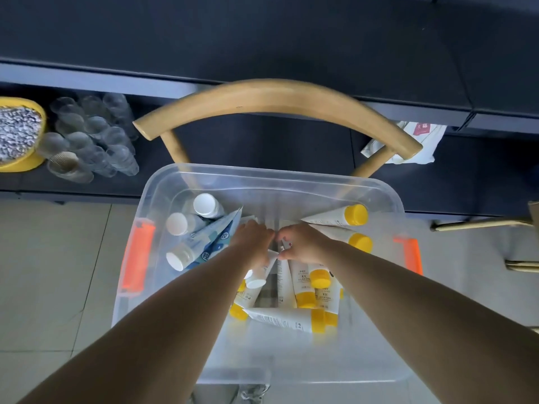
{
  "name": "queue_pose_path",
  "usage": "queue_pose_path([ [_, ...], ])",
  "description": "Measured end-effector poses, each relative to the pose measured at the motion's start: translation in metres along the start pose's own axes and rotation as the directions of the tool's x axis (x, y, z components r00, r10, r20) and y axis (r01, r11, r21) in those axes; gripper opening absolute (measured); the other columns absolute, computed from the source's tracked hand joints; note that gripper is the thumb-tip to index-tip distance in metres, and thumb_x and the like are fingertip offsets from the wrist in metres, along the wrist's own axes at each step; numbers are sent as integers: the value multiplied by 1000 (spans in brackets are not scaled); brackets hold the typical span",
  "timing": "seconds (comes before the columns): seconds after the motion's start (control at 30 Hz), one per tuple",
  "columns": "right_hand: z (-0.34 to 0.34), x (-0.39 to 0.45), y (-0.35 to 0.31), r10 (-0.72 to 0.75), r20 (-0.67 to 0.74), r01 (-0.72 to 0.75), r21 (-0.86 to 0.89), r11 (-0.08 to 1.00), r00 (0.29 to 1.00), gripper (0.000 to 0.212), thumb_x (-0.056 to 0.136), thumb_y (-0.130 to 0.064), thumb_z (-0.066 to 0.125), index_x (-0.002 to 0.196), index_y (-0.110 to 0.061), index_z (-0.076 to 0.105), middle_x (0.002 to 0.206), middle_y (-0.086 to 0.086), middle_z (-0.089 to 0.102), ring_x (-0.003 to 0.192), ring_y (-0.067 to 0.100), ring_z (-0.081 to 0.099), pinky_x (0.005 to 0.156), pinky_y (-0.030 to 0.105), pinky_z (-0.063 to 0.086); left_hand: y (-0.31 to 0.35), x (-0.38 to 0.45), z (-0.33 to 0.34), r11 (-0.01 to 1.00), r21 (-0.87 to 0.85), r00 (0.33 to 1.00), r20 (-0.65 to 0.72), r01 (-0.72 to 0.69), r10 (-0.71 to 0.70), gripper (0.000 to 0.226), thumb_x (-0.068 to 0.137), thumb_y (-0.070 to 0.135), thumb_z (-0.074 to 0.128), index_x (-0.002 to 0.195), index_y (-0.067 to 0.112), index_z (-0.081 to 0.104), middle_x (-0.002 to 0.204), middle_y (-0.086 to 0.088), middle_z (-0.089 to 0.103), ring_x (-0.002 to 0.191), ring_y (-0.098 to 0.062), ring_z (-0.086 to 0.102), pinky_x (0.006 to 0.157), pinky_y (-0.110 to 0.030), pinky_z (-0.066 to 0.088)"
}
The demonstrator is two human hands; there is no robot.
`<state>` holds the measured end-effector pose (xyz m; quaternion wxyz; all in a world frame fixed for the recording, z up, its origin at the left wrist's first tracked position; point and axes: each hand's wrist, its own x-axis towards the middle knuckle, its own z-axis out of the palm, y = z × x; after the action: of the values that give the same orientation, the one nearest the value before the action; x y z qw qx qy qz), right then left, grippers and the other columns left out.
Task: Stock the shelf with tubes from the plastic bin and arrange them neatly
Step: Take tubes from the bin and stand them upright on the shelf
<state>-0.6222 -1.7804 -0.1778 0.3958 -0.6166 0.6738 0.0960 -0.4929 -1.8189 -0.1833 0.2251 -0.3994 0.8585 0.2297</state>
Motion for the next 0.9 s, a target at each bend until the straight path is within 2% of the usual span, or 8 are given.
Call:
queue_pose_path([
  [0.07, 0, 5, 0, -13, 18, 14, -38, 999, 1000, 29, 81, -30, 71, 107, -19, 67, 109, -1, 67, 101, 19, 60, 79, 25, 42, 1, 5, 1, 998, 53, 999, 40, -19, 17, 52, 80, 27, 67, 129, 21, 52, 123, -4, 58, 122, -24, 45, 106, -37, 36],
  [0.23, -1, 9, 3, 11, 55, -8, -42, 999, 998, 25, 80, -32, 72, 102, -22, 68, 111, -2, 66, 103, 19, 58, 90, 30, 45, 3, 13, 2, 987, 147, 989, 139, -69, 49, 57, 79, 34, 68, 132, 26, 49, 131, -5, 53, 130, -25, 37, 110, -42, 25],
  [0.43, 1, 8, 5, 25, 57, -24, -17, 1000, 998, 27, 81, -33, 72, 105, -22, 69, 107, -1, 65, 100, 18, 57, 86, 27, 44, 1, 19, 1, 984, 145, 963, 264, -99, 58, 54, 82, 37, 66, 133, 28, 50, 135, -4, 48, 133, -25, 31, 112, -43, 17],
  [0.63, 0, 9, 4, 55, 91, -55, 2, 998, 994, 29, 82, -30, 70, 109, -18, 68, 108, 1, 67, 100, 19, 60, 88, 30, 48, -1, 23, 4, 983, 156, 966, 254, -95, 53, 50, 79, 34, 69, 127, 27, 56, 127, -4, 53, 128, -25, 35, 109, -43, 20],
  [0.9, 1, 3, 2, 75, 70, -80, 72, 994, 995, 30, 84, -21, 68, 113, -14, 67, 113, 4, 65, 105, 21, 59, 80, 23, 41, 0, 20, 4, 981, 170, 975, 213, -95, 58, 47, 75, 33, 72, 120, 22, 61, 122, -2, 59, 124, -23, 42, 108, -40, 24],
])
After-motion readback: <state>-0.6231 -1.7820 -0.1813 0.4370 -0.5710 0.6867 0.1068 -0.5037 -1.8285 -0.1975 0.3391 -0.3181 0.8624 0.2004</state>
